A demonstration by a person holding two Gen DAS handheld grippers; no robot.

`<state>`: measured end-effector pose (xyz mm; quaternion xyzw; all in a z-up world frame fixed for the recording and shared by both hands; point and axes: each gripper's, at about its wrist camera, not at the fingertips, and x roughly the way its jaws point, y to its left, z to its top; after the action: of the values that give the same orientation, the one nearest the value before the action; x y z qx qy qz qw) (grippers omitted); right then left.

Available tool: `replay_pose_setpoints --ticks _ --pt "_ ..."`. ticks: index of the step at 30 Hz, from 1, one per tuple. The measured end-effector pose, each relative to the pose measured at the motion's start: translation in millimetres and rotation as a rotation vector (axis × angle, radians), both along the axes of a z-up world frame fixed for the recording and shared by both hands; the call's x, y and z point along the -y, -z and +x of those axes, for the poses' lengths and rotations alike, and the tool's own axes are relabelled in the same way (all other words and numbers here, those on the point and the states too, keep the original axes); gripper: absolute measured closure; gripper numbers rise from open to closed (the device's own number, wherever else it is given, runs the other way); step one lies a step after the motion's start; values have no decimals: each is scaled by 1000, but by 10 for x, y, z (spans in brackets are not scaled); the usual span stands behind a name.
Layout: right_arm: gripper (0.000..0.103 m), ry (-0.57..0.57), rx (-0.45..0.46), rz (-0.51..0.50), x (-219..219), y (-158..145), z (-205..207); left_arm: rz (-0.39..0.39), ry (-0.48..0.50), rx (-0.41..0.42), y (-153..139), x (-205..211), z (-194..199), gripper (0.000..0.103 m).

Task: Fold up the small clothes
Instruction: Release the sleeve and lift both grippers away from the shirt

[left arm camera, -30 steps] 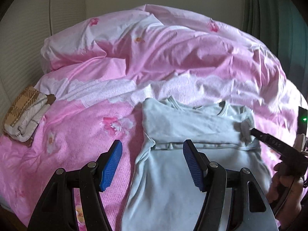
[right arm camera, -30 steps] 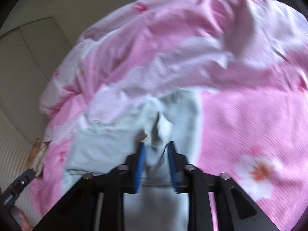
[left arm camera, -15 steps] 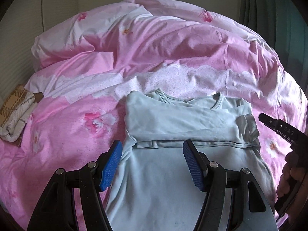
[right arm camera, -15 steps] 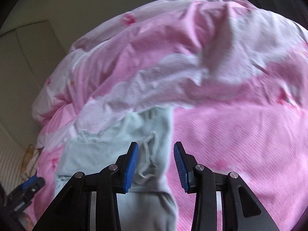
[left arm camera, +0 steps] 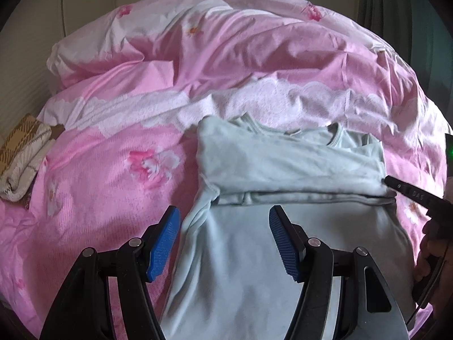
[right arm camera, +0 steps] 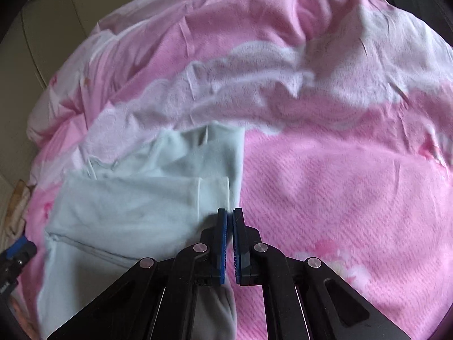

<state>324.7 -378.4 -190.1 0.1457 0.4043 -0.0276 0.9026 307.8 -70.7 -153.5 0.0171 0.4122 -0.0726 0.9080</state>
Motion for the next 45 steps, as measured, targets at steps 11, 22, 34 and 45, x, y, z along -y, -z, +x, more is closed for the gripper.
replay_pose_setpoints --ticks 11,22,34,45 --pt "85 -18 100 -109 -280 -388 -500 -4 -7 29 63 -202 -286 38" --pt "53 41 236 -208 -732 -723 -1807 28 10 112 -177 -407 -1238 39" --pt "52 180 147 -118 -606 -373 -2642 37 -79 103 87 -744 -1781 39" --pt "52 207 112 -79 -544 -126 -2807 -24 -108 31 356 -830 -1783 44"
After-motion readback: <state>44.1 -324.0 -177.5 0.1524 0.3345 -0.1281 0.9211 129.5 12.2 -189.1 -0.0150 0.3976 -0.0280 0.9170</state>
